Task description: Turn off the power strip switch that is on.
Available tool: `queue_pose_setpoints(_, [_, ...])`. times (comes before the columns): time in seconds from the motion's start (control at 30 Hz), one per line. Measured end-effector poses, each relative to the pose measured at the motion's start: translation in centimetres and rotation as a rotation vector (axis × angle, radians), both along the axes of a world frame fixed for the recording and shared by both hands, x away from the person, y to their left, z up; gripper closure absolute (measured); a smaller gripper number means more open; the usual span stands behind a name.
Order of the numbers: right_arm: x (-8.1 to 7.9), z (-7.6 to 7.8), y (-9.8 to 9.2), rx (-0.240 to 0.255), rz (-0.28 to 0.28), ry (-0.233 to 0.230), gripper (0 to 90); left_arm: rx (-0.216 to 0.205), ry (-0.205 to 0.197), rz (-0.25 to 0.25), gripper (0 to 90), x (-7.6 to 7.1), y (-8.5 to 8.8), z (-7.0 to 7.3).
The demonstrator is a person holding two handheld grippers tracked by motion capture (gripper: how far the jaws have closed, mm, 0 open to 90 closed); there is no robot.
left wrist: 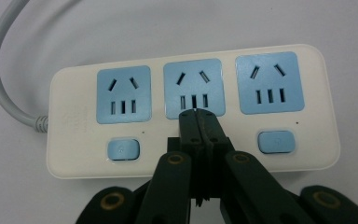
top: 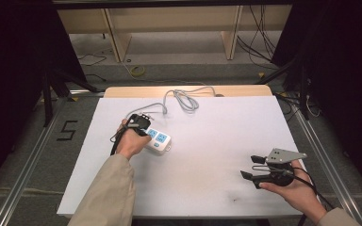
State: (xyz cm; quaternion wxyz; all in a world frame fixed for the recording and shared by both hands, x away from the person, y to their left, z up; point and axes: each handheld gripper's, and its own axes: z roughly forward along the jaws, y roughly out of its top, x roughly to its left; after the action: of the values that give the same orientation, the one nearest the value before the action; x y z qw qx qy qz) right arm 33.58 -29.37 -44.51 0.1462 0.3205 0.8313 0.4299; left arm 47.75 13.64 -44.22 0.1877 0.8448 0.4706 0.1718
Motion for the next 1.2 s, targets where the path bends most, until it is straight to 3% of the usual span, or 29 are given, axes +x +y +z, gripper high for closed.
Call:
queue_pose_setpoints(0.53, [-0.02,-0.01,-0.04,0.0,-0.002,-0.001,29.0,0.036,0.029,-0.017,90.0,0.21,-0.24,0.04])
queue_pose_setpoints(1.2, [-0.03,0.03,-0.06,-0.002,0.0,-0.003,29.0,0.026,0.028,-0.01,90.0,0.18,-0.18,0.05])
